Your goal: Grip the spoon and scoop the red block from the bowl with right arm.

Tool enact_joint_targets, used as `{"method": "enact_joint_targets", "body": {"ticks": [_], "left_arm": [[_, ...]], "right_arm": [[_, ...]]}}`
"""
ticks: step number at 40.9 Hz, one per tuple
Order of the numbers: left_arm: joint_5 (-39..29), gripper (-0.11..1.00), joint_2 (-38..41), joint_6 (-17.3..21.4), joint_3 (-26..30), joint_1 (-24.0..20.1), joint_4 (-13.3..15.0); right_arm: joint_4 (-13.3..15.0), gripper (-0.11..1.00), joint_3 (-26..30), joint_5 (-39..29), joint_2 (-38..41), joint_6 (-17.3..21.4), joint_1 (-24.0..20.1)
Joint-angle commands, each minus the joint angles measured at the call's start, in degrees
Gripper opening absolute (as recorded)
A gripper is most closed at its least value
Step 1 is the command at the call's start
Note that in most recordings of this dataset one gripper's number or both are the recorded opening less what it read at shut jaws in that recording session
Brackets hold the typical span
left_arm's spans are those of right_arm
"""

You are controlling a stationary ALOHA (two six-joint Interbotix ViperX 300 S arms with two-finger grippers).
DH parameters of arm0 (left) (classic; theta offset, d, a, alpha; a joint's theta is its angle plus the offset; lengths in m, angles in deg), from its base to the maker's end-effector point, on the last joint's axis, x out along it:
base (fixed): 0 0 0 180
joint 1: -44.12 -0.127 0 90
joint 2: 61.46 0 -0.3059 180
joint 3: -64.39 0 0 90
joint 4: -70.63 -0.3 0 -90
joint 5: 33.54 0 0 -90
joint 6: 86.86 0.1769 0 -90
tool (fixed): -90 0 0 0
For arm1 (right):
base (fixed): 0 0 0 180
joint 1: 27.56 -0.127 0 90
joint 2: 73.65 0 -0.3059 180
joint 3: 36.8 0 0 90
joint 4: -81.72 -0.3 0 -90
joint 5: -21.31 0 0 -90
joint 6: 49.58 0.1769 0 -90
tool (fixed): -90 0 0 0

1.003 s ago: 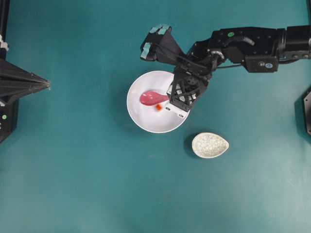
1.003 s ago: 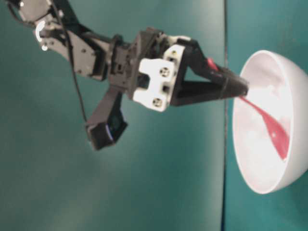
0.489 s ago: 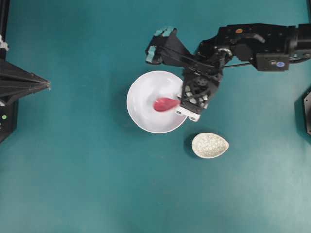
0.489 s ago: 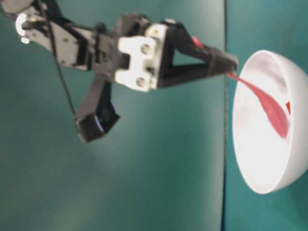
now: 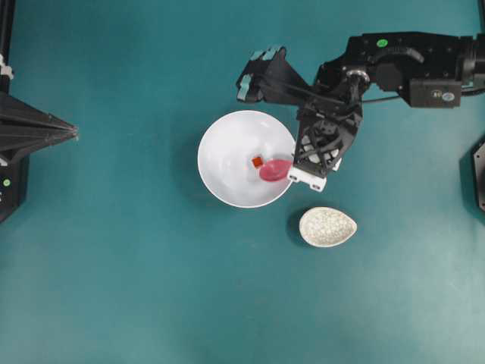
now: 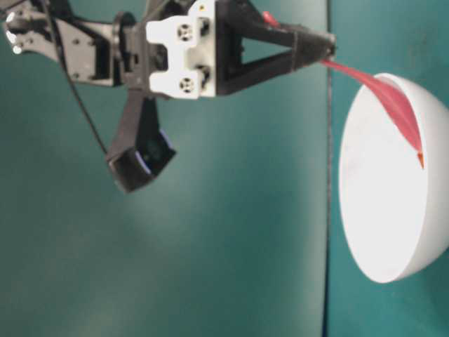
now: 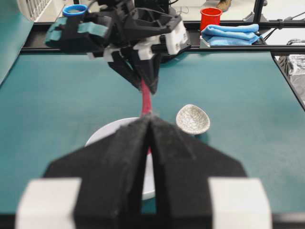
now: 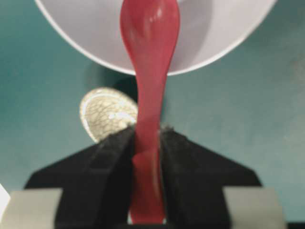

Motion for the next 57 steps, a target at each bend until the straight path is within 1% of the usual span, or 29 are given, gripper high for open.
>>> {"method": "enact_joint_targets", "body": {"ticks": [1,16,30,44,57], "left_arm": [[0.4,0.00,0.2,-0.1,1.8,0.0,-0.3],[0.4,0.00,0.2,-0.1,1.8,0.0,-0.2],[0.4,0.00,0.2,-0.1,1.8,0.0,-0.2],[0.3,0.00,0.2,0.0,1.8,0.0,-0.3],[0.3,0.00,0.2,0.0,1.8,0.0,-0.3]], "right_arm": [[0.4,0.21,1.5,-0.1,-1.3,0.0,0.5],[0.4,0.21,1.8,-1.2,0.6,-0.4,0.6],[0.4,0.21,4.7,-0.7,4.0,-0.9,0.7],[0.4,0.21,7.9,1.3,6.3,-0.9,0.6],[0.3,0.21,8.6,1.7,7.6,-1.0,-0.4]]}}
